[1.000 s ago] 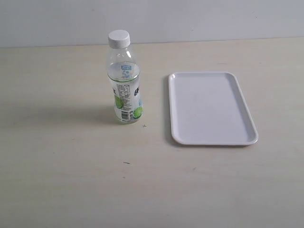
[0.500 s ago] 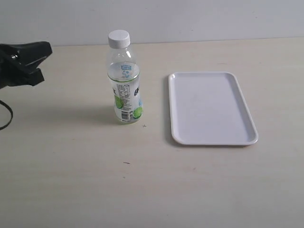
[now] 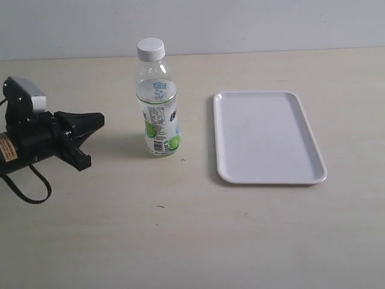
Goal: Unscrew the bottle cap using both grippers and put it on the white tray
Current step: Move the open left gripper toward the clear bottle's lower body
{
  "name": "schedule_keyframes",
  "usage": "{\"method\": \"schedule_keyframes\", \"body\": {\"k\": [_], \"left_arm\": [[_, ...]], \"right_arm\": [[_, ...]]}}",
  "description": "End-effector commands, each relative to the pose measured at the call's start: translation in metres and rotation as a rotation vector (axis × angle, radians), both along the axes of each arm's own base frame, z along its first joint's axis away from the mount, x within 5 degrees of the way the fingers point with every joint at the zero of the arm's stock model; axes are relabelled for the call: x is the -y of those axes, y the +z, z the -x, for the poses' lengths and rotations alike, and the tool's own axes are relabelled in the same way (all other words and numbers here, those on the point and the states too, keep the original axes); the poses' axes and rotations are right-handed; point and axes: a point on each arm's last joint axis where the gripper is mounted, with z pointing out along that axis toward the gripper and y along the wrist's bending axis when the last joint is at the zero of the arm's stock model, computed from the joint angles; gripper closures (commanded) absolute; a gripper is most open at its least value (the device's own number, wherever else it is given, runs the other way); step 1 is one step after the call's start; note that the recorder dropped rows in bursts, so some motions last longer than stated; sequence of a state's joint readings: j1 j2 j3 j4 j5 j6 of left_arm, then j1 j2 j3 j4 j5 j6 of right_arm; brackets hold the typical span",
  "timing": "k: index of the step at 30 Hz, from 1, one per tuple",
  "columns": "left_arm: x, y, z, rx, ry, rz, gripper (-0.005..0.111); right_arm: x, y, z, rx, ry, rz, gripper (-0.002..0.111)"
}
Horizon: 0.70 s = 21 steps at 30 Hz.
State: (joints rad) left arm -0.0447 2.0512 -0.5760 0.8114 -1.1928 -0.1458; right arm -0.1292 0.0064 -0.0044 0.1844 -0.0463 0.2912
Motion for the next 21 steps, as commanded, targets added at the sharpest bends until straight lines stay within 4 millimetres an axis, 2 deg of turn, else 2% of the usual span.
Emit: {"method": "schedule_keyframes", "body": {"k": [1, 4, 7, 12, 14, 21], "left_arm": [[0.004, -0.016, -0.005, -0.032, -0.037, 0.026, 0.107], [0.005, -0.024, -0.007, -0.047, -0.052, 0.023, 0.101], [0.007, -0.025, -0.007, -0.044, -0.085, 0.018, 0.079], [0.010, -0.026, -0.009, -0.100, -0.038, 0.070, 0.019], [0.013, -0.026, -0.009, -0.110, -0.017, 0.084, 0.001], [0.032, -0.024, -0.010, -0.085, -0.068, 0.079, 0.002]], "right_arm": [[0.000, -0.001, 0.000, 0.003, 0.001, 0.006, 0.108], [0.000, -0.001, 0.000, 0.003, 0.001, 0.006, 0.108], [0.000, -0.001, 0.000, 0.003, 0.001, 0.006, 0.108], [0.000, -0.001, 0.000, 0.003, 0.001, 0.006, 0.108], [0.000, -0.001, 0.000, 0.003, 0.001, 0.006, 0.108], [0.000, -0.001, 0.000, 0.003, 0.001, 0.006, 0.108]]}}
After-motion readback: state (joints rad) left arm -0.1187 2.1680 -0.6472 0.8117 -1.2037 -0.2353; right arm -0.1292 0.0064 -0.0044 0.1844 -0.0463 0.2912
